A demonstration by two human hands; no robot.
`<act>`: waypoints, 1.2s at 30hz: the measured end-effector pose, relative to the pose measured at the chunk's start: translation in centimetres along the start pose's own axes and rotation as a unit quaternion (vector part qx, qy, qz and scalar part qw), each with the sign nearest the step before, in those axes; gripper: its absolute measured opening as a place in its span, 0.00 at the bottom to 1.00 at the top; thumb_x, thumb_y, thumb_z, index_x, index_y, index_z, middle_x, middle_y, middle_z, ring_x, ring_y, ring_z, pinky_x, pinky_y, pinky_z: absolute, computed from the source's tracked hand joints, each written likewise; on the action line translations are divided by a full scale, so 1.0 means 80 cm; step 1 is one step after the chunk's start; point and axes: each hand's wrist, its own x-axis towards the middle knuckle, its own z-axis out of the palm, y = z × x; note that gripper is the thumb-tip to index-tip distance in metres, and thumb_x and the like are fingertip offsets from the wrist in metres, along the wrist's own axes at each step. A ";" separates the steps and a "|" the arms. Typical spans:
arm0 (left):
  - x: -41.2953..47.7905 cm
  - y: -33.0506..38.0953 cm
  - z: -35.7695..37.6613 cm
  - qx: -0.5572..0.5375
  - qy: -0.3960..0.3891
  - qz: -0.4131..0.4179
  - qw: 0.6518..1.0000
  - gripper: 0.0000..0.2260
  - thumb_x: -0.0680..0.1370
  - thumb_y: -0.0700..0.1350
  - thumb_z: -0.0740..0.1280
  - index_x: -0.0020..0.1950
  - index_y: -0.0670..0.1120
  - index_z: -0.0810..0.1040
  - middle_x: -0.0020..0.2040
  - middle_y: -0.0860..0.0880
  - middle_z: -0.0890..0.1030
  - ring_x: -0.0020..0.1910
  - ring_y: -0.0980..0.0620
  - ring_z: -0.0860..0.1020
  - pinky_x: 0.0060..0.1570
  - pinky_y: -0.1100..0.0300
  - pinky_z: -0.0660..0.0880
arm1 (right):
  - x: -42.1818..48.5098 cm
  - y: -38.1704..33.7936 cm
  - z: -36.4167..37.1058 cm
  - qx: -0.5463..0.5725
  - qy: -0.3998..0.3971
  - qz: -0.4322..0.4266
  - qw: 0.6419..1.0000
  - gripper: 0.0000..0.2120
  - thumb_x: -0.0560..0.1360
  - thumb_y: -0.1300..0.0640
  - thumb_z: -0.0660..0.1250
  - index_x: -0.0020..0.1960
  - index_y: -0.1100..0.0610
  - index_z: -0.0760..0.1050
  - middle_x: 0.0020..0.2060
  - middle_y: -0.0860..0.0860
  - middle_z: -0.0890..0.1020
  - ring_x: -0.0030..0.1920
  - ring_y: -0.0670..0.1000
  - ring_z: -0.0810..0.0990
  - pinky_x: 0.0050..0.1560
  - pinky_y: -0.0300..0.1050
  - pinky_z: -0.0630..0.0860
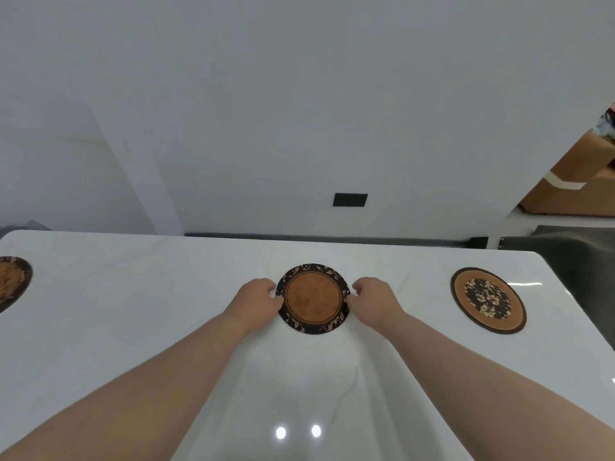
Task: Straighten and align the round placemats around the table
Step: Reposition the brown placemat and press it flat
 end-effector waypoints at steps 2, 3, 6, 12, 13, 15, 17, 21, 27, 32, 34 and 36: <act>0.020 0.013 0.009 -0.025 0.024 -0.017 0.999 0.17 0.73 0.37 0.63 0.29 0.46 0.59 0.29 0.50 0.63 0.29 0.51 0.62 0.29 0.59 0.57 | 0.020 -0.003 0.007 0.035 0.001 0.033 0.999 0.09 0.72 0.60 0.65 0.41 0.67 0.75 0.38 0.61 0.78 0.42 0.59 0.78 0.42 0.49 0.74; 0.027 0.018 0.012 -0.032 0.033 -0.021 0.999 0.18 0.71 0.34 0.62 0.28 0.46 0.57 0.28 0.50 0.61 0.28 0.51 0.60 0.29 0.59 0.56 | 0.026 -0.004 0.009 0.065 0.001 0.050 0.997 0.09 0.71 0.61 0.65 0.43 0.69 0.76 0.39 0.63 0.79 0.42 0.60 0.79 0.43 0.50 0.76; 0.041 0.024 0.014 -0.070 0.046 -0.058 0.995 0.18 0.68 0.30 0.61 0.28 0.47 0.56 0.28 0.49 0.58 0.30 0.50 0.57 0.31 0.59 0.55 | 0.036 -0.005 0.013 0.128 0.006 0.089 0.988 0.11 0.65 0.64 0.65 0.44 0.71 0.74 0.30 0.57 0.70 0.33 0.55 0.70 0.35 0.46 0.67; 0.050 -0.001 0.012 -0.162 0.029 -0.102 0.981 0.13 0.64 0.29 0.62 0.27 0.46 0.69 0.30 0.45 0.65 0.32 0.49 0.64 0.34 0.55 0.63 | 0.034 -0.003 0.026 0.203 0.027 0.144 0.968 0.12 0.65 0.67 0.66 0.26 0.57 0.70 0.26 0.52 0.74 0.30 0.54 0.72 0.32 0.43 0.69; 0.049 0.000 0.009 -0.181 0.024 -0.107 0.977 0.11 0.64 0.29 0.63 0.30 0.45 0.73 0.31 0.44 0.69 0.32 0.48 0.67 0.33 0.55 0.66 | 0.034 -0.004 0.028 0.223 0.033 0.154 0.962 0.09 0.66 0.66 0.68 0.29 0.58 0.74 0.30 0.52 0.79 0.33 0.54 0.77 0.35 0.44 0.75; 0.049 0.002 0.002 -0.214 0.016 -0.112 0.970 0.10 0.68 0.28 0.64 0.36 0.42 0.78 0.33 0.42 0.74 0.31 0.47 0.73 0.31 0.56 0.74 | 0.037 -0.008 0.030 0.256 0.042 0.165 0.952 0.06 0.67 0.65 0.69 0.33 0.56 0.79 0.34 0.53 0.83 0.37 0.54 0.81 0.41 0.46 0.80; 0.046 0.003 -0.006 -0.234 0.012 -0.112 0.966 0.11 0.71 0.27 0.63 0.39 0.41 0.78 0.35 0.41 0.76 0.30 0.46 0.76 0.29 0.58 0.77 | 0.038 -0.015 0.031 0.286 0.038 0.171 0.942 0.05 0.67 0.66 0.69 0.34 0.58 0.80 0.33 0.54 0.83 0.34 0.54 0.81 0.41 0.48 0.81; 0.041 -0.012 -0.024 -0.249 0.027 -0.118 0.961 0.12 0.71 0.26 0.61 0.40 0.42 0.76 0.36 0.40 0.74 0.32 0.46 0.75 0.27 0.59 0.77 | 0.036 -0.035 0.038 0.312 0.024 0.182 0.932 0.02 0.68 0.67 0.69 0.38 0.64 0.81 0.30 0.57 0.81 0.30 0.55 0.79 0.39 0.50 0.81; 0.036 -0.046 -0.048 -0.264 0.043 -0.141 0.953 0.12 0.71 0.26 0.61 0.41 0.42 0.76 0.37 0.40 0.74 0.32 0.45 0.75 0.28 0.59 0.78 | 0.034 -0.067 0.058 0.320 0.004 0.168 0.932 0.02 0.67 0.67 0.70 0.36 0.63 0.80 0.28 0.57 0.80 0.29 0.54 0.77 0.35 0.45 0.77; 0.038 -0.061 -0.048 -0.250 0.052 -0.130 0.958 0.09 0.71 0.27 0.63 0.37 0.38 0.78 0.37 0.40 0.77 0.33 0.45 0.78 0.34 0.55 0.81 | 0.038 -0.072 0.071 0.281 0.023 0.148 0.948 0.06 0.67 0.64 0.71 0.32 0.57 0.80 0.32 0.54 0.83 0.36 0.55 0.81 0.42 0.50 0.82; 0.039 -0.069 -0.044 -0.229 0.059 -0.109 0.965 0.06 0.71 0.29 0.65 0.37 0.36 0.80 0.38 0.41 0.81 0.34 0.47 0.80 0.37 0.53 0.82 | 0.038 -0.070 0.072 0.254 0.034 0.136 0.957 0.06 0.68 0.63 0.71 0.33 0.56 0.80 0.34 0.53 0.83 0.39 0.55 0.82 0.43 0.48 0.82; 0.035 -0.073 -0.042 -0.213 0.064 -0.067 0.973 0.04 0.71 0.35 0.68 0.37 0.41 0.81 0.38 0.45 0.82 0.36 0.47 0.80 0.41 0.54 0.81 | 0.034 -0.069 0.071 0.212 0.050 0.102 0.971 0.06 0.70 0.62 0.69 0.35 0.57 0.81 0.36 0.53 0.84 0.42 0.55 0.82 0.46 0.48 0.81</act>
